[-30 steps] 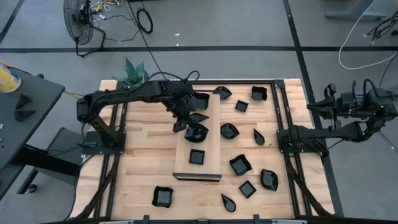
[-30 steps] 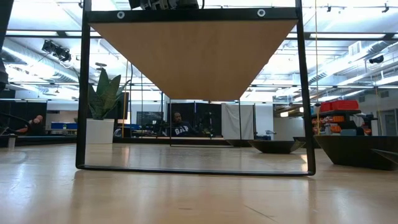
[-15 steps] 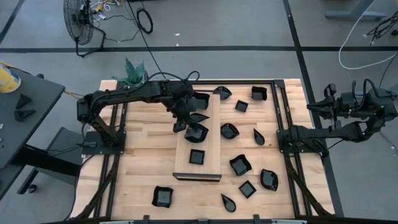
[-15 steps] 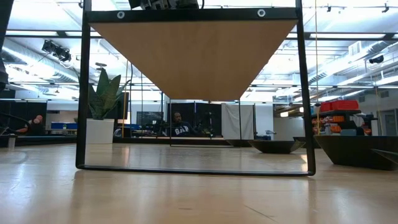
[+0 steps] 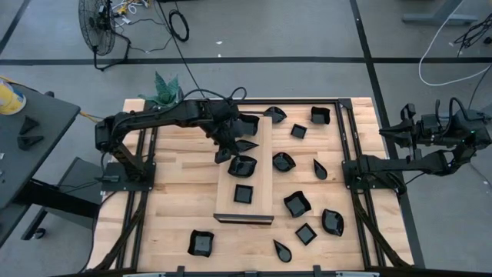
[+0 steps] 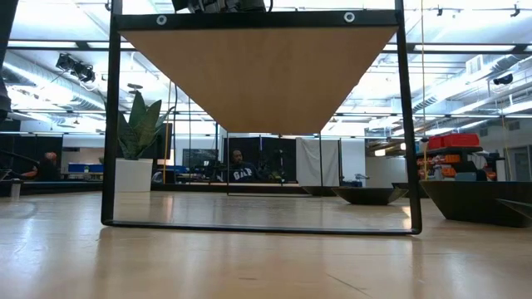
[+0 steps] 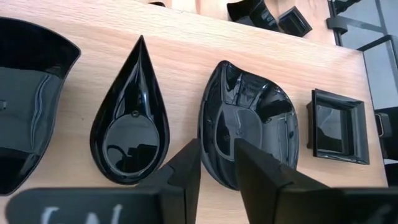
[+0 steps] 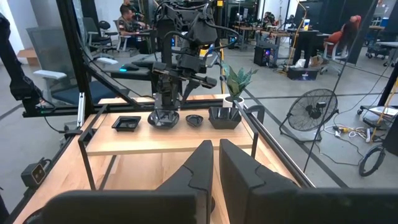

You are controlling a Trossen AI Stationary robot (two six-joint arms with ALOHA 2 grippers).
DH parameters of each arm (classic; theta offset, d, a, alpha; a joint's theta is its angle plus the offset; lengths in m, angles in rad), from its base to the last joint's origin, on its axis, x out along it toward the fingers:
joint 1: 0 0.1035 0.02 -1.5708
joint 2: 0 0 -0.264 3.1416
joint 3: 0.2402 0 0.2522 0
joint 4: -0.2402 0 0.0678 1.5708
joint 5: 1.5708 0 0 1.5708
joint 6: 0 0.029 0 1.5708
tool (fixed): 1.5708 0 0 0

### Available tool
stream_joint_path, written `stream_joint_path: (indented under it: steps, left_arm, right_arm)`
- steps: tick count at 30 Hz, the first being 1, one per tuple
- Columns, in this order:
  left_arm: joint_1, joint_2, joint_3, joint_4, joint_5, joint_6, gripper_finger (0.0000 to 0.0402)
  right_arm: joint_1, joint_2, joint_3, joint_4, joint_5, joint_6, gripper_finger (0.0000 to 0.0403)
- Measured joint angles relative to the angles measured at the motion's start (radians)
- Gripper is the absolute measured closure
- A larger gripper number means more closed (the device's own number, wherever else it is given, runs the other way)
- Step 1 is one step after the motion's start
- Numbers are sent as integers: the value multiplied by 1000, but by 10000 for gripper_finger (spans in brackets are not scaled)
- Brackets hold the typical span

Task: Pick & Place Mini shaped plates
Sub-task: Stack the distorted square plate on top of the distorted square plate on the shelf

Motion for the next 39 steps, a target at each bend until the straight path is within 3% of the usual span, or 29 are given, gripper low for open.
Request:
stream_joint_path:
  steps: [8, 20, 32, 39]
  left_arm:
    - [38, -59, 0, -63, -1, 1, 297]
    - [52, -190, -19, -277, -145, -20, 269]
    - [10, -402, -275, -279, -148, -216, 201]
    - [-62, -533, -439, -254, -183, -338, 186]
  right_arm:
    - [0, 0, 0, 0, 0, 0, 369]
    - [0, 0, 0, 0, 0, 0, 369]
    - [0, 0, 0, 0, 0, 0, 369]
    - [0, 0, 0, 0, 0, 0, 369]
